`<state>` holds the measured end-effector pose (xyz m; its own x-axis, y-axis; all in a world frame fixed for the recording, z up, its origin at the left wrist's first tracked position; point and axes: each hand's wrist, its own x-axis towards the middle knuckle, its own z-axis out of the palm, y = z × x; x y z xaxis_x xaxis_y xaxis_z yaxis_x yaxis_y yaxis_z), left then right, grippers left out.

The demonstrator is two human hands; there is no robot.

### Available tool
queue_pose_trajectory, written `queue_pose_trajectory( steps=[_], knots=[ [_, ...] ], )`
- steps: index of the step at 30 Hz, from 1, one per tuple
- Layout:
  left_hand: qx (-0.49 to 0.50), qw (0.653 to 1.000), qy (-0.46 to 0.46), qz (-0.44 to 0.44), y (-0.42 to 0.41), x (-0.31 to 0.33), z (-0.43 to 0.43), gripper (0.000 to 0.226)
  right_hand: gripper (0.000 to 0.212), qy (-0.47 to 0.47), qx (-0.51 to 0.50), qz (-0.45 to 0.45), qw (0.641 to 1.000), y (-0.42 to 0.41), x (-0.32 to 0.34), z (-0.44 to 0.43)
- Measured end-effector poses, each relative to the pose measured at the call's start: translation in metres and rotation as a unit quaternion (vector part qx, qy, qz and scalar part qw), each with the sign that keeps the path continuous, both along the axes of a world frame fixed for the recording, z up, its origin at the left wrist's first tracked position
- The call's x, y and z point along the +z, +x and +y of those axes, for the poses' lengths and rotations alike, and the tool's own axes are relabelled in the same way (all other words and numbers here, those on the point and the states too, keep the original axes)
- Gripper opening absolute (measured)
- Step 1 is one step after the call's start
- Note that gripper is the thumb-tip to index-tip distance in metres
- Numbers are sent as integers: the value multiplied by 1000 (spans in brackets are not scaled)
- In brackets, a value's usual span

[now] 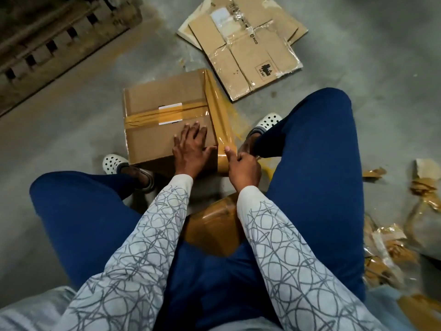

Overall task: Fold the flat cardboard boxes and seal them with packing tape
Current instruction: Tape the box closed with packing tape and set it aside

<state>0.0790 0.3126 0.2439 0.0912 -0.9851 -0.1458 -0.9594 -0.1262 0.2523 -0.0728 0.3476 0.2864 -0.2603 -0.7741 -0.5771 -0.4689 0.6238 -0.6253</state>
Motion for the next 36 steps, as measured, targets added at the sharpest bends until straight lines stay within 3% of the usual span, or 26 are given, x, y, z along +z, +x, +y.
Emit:
queue_pose_trajectory(
  steps=[7, 16, 26, 30, 33, 36],
  knots=[
    [-7, 1000, 8, -2, 3, 1, 2, 68, 61, 88, 64, 64, 992, 3, -7, -4],
    [-32, 999, 22, -30, 2, 5, 5, 67, 51, 110, 169, 96, 975, -1, -14, -5],
    [-37, 999, 20, -26, 1, 10, 7, 66, 57, 139, 139, 67, 978, 4, -20, -7],
    [2, 999, 19, 31, -2, 18, 7, 62, 56, 149, 158, 62, 974, 7, -26, -10],
    [79, 994, -7, 72, -9, 26, 22, 43, 59, 152, 163, 65, 973, 8, -27, -11],
    [245, 943, 95, 206, -29, 30, 48, 23, 58, 151, 171, 70, 971, 10, -28, -10]
  ],
)
